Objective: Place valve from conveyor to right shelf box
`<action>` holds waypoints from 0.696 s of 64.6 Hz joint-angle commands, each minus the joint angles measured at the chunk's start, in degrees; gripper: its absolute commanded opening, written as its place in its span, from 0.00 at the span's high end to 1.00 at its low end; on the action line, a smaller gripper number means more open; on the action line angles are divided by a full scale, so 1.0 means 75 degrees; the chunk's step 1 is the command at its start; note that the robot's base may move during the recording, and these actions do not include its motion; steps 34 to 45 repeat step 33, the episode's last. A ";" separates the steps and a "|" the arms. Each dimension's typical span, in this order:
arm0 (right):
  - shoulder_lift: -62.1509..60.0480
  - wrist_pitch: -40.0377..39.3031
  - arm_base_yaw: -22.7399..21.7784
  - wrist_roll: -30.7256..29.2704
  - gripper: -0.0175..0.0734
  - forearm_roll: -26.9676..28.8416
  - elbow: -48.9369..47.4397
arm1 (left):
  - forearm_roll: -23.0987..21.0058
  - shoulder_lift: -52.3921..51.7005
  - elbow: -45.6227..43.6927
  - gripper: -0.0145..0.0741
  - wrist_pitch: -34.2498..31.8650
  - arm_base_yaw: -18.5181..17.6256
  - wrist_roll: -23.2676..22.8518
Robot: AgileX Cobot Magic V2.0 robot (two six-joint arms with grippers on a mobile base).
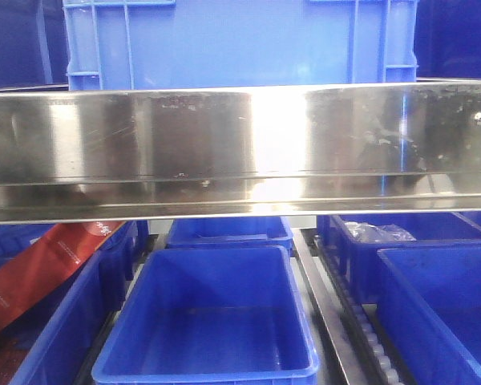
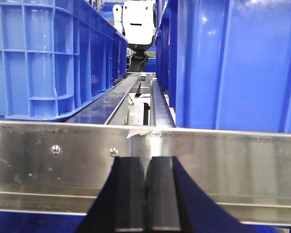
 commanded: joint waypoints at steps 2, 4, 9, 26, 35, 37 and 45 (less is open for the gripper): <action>-0.0025 -0.0140 -0.0047 -0.0016 0.99 -0.0053 0.0007 | -0.0042 -0.0043 -0.0015 0.96 -0.0057 -0.0055 -0.0041; -0.0025 -0.0140 -0.0047 -0.0016 0.99 -0.0053 0.0007 | -0.0042 -0.0043 -0.0015 0.96 -0.0057 -0.0055 -0.0041; -0.0025 -0.0140 -0.0047 -0.0016 0.99 -0.0053 0.0007 | -0.0042 -0.0043 -0.0015 0.96 -0.0057 -0.0055 -0.0041; -0.0025 -0.0140 -0.0047 -0.0016 0.99 -0.0053 0.0007 | -0.0042 -0.0043 -0.0015 0.96 -0.0057 -0.0055 -0.0041; -0.0025 -0.0140 -0.0047 -0.0016 0.99 -0.0053 0.0007 | -0.0042 -0.0043 -0.0015 0.96 -0.0057 -0.0055 -0.0041; -0.0025 -0.0140 -0.0047 -0.0016 0.99 -0.0053 0.0007 | -0.0042 -0.0043 -0.0015 0.96 -0.0057 -0.0055 -0.0041; -0.0025 -0.0140 -0.0047 -0.0016 0.99 -0.0053 0.0007 | -0.0042 -0.0043 -0.0015 0.96 -0.0057 -0.0055 -0.0041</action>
